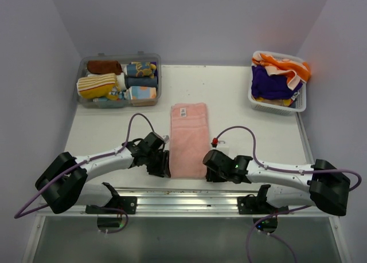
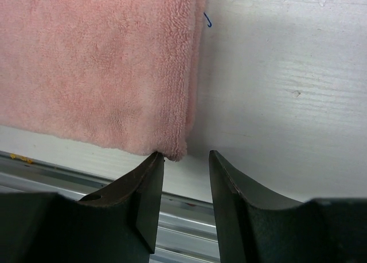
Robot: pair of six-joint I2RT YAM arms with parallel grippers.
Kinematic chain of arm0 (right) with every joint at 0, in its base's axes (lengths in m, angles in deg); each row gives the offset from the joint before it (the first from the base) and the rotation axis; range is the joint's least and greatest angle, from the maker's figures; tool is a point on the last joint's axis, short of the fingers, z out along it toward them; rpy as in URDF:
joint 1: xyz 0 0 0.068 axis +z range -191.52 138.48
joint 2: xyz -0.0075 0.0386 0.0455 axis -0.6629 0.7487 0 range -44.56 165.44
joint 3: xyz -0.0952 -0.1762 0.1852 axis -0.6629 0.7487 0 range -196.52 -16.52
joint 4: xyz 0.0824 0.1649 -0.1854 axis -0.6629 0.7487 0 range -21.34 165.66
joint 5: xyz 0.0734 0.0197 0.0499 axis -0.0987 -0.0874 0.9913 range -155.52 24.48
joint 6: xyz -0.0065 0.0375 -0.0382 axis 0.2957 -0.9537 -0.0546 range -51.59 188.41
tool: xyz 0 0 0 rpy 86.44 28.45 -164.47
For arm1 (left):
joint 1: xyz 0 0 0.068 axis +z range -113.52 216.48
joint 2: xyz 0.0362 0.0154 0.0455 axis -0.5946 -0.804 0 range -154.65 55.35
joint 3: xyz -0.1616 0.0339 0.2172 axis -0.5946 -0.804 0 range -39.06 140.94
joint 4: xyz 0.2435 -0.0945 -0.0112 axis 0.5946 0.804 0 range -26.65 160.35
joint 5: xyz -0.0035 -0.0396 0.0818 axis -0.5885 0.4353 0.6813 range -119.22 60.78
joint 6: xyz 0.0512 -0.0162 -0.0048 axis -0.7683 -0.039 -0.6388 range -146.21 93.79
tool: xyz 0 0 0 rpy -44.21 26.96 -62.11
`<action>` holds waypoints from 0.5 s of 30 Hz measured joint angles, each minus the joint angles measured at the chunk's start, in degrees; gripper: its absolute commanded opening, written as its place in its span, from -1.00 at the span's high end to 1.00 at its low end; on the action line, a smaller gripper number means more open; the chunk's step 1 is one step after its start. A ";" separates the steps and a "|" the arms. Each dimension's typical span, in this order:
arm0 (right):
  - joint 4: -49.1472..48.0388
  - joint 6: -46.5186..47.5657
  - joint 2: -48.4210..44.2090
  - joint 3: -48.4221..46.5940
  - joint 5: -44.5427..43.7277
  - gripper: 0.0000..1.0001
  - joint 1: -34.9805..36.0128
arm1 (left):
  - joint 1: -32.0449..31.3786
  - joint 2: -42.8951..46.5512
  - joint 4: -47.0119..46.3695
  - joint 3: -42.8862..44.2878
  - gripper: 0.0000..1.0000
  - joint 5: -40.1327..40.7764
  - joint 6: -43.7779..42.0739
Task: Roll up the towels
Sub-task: Roll the towel
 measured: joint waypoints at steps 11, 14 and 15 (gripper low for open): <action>-2.05 0.24 2.86 -0.02 0.00 0.44 0.02 | -0.04 0.02 -3.87 -1.57 0.13 -3.82 0.07; -2.16 0.24 2.84 -0.04 0.00 0.43 0.02 | -0.09 0.02 -4.09 -1.68 0.13 -4.35 0.04; -2.16 0.26 2.84 -0.04 0.00 0.43 0.00 | -0.13 0.02 -4.24 -1.77 0.13 -4.46 0.04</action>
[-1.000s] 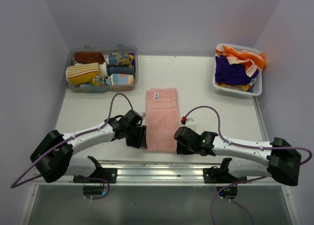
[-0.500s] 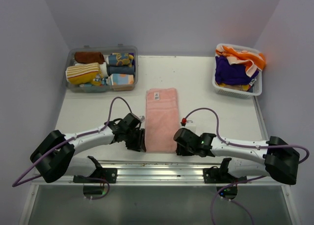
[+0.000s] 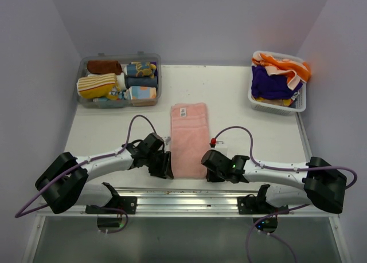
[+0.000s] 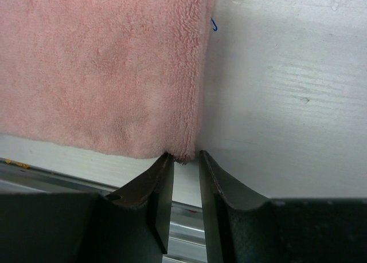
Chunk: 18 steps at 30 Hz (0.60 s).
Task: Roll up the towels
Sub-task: Roll the towel
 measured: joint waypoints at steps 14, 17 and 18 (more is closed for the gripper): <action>-0.24 0.39 -0.85 -0.15 -0.02 0.68 0.02 | -0.76 -2.10 -1.20 0.13 0.77 -0.11 0.22; -0.55 0.63 -0.85 -0.15 -0.04 0.99 0.00 | -0.96 -2.84 -1.20 0.68 1.00 0.17 0.28; -0.59 0.66 -0.85 -0.20 -0.04 1.00 0.00 | -1.01 -2.93 -1.11 0.81 1.00 0.24 0.22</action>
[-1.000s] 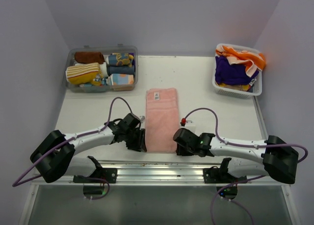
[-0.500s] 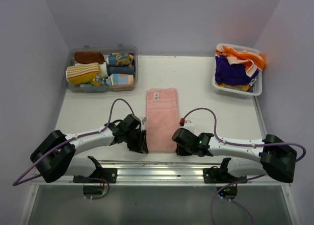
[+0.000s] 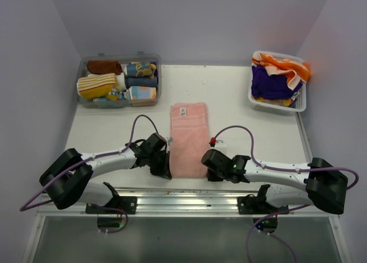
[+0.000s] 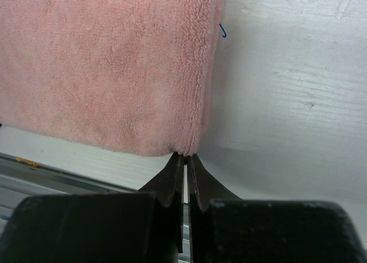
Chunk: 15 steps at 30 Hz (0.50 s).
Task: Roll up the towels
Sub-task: Roll the towel
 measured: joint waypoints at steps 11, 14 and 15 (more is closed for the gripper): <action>3.89 0.87 -2.62 -3.96 -3.37 1.00 -0.13 | 0.00 2.67 4.17 5.60 1.00 3.58 0.87; 5.03 2.38 -3.58 -6.38 -4.66 1.00 -0.90 | 0.00 3.34 4.87 8.35 1.00 4.28 0.96; 5.27 3.04 -3.52 -7.30 -4.90 1.00 -1.38 | 0.00 3.34 5.01 9.16 1.00 4.44 1.05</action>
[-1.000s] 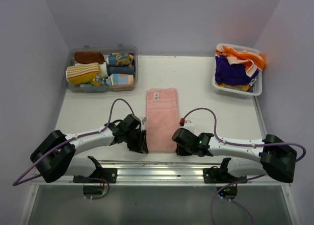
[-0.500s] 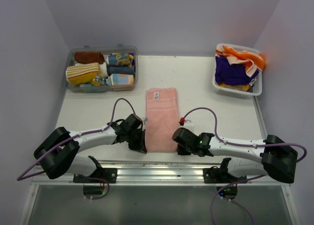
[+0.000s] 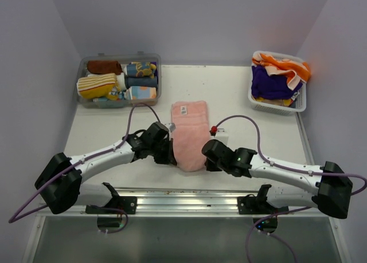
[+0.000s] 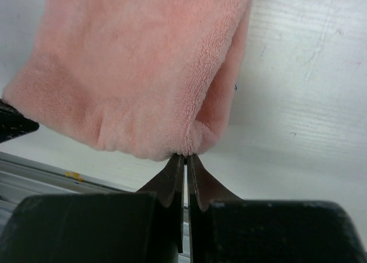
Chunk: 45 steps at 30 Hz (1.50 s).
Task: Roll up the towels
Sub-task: Roll the towel
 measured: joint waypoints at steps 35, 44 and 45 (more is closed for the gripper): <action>-3.30 16.76 28.79 -19.78 3.19 1.00 -20.35 | 11.04 -21.33 1.09 14.97 1.00 4.44 1.31; -2.25 16.76 32.35 -23.43 3.04 1.00 -21.31 | 11.39 -20.13 2.34 15.89 0.36 7.19 0.79; -2.08 16.76 32.39 -23.54 2.99 1.00 -21.31 | 11.41 -19.17 2.82 15.89 0.34 7.54 0.70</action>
